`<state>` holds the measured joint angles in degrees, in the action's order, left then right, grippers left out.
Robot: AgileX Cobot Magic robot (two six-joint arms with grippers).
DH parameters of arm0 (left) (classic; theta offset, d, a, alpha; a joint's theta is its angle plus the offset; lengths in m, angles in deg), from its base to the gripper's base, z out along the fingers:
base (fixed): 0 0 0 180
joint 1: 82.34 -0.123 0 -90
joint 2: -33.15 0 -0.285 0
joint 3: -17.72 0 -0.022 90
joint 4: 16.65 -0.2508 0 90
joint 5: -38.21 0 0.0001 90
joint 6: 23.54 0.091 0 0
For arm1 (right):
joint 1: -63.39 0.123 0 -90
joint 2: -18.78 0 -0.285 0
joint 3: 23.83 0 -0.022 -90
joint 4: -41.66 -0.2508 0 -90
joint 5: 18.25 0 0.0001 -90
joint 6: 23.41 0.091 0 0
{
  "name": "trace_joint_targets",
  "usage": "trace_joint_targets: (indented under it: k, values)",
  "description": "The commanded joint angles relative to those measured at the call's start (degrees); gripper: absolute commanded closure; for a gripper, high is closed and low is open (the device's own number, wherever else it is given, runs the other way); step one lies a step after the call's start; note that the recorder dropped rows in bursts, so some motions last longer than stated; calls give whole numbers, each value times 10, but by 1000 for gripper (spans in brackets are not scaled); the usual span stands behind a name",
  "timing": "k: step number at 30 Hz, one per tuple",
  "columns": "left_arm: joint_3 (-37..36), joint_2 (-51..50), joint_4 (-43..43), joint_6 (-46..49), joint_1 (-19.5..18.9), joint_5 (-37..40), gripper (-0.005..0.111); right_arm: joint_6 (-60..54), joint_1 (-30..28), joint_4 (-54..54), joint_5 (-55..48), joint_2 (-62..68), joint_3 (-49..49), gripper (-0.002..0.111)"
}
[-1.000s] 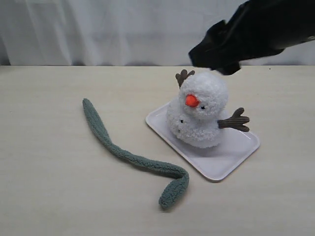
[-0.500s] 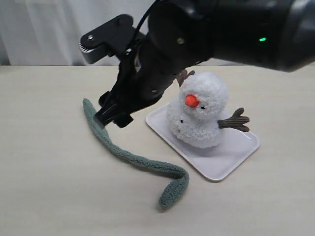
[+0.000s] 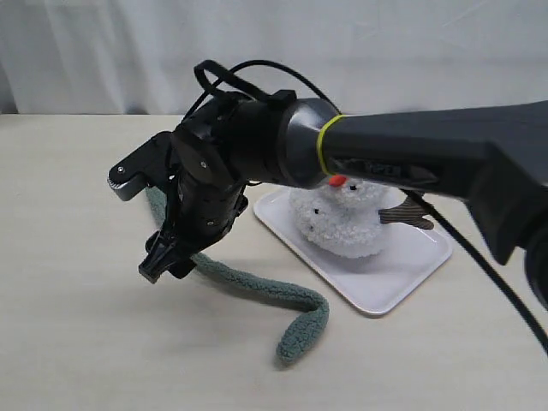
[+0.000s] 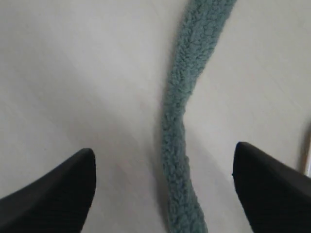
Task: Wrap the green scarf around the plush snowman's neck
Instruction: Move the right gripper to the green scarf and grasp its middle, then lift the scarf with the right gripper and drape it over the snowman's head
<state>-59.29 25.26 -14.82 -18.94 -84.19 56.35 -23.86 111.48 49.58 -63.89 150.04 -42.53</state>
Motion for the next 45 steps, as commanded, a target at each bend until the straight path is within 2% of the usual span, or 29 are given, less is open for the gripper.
trace_joint_targets:
  k: [1,12,14,20,26,45]
  values:
    - [-2,1,4,-2,-1,-5,107,-5,0,7,44,37,-14,36]
    - [-2,1,4,-2,-1,-5,107,4,-23,33,68,87,-14,36]
    - [-2,1,4,-2,-1,-5,107,4,-23,33,70,91,-14,39]
    - [-2,1,4,-2,-1,-5,107,0,-22,33,67,97,-14,67]
    - [-2,1,4,-2,-1,-5,107,-15,-18,32,60,94,-14,104]
    - [-2,1,4,-2,-1,-5,107,4,2,48,-115,-120,-14,104]
